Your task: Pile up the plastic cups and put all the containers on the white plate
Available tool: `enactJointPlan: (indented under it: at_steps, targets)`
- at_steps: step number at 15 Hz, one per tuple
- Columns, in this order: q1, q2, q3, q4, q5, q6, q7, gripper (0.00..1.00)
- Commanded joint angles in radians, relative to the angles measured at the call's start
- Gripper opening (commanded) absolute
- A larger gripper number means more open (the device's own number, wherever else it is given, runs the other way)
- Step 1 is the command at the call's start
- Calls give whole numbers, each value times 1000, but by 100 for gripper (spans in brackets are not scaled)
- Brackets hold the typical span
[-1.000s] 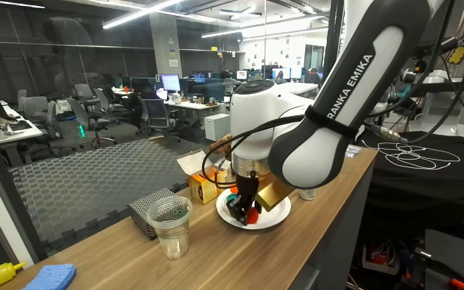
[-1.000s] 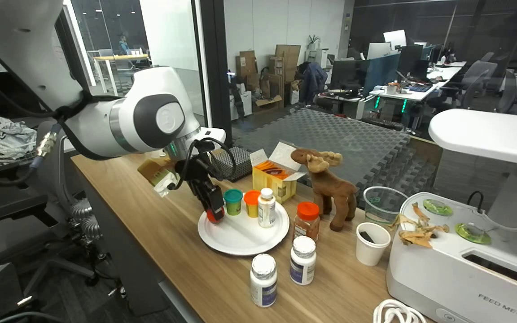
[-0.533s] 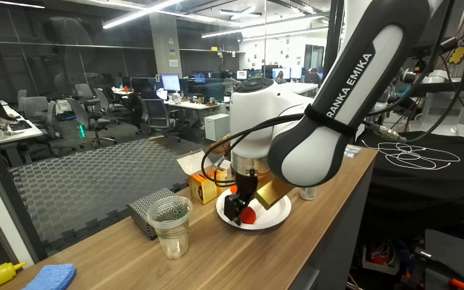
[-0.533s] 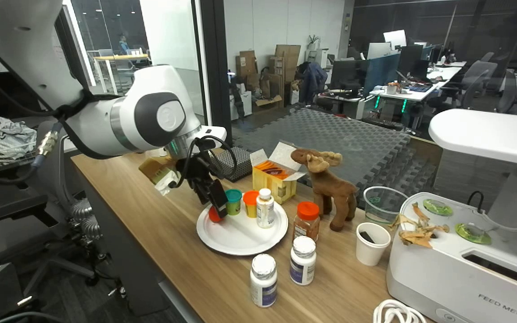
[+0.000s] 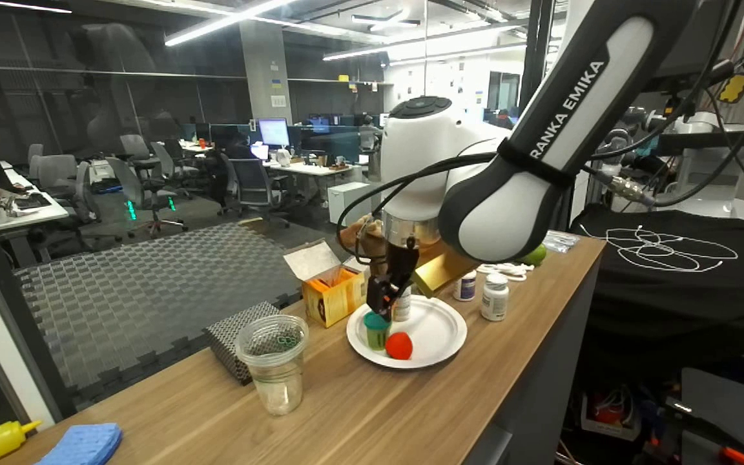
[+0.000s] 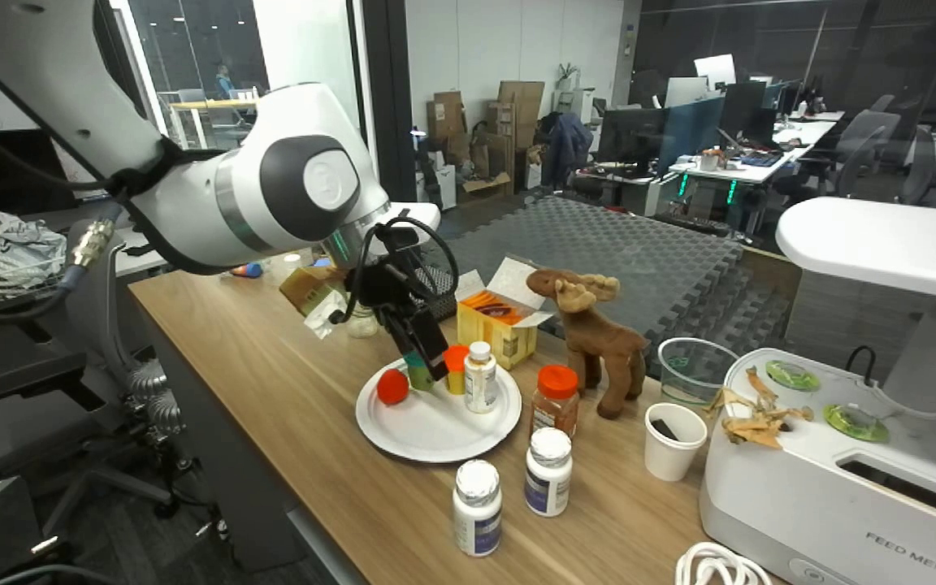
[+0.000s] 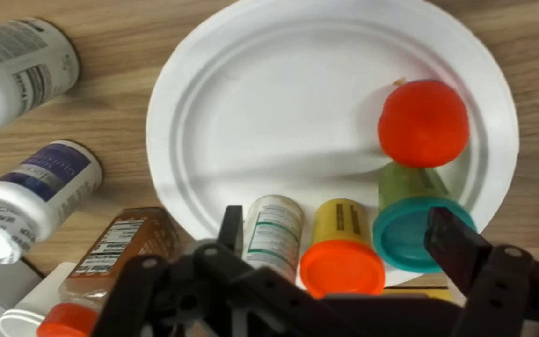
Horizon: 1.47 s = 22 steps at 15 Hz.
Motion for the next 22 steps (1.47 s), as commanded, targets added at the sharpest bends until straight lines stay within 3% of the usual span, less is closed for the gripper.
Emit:
enactJointPlan:
  at_steps: [1, 6, 13, 14, 15, 16, 17, 18, 19, 22]
  targets:
    - [-52, -34, -23, 6, -44, 39, -26, 100]
    - [-111, -16, -73, 22, -78, 160, -57, 100]
    - [-262, -29, 3, -4, -45, 334, -204, 100]
    - [-288, -41, 28, -17, -44, 332, -233, 100]
    - [-347, -62, 102, -45, -21, 335, -299, 100]
    - [-340, -81, 118, -75, 63, 327, -411, 100]
    - [-447, -118, 255, -110, 51, 289, -436, 100]
    - [-341, -33, 112, -33, 15, 306, -340, 100]
    - [-367, -40, 148, -45, 21, 305, -354, 100]
    - [-357, -31, 129, -44, 21, 305, -353, 100]
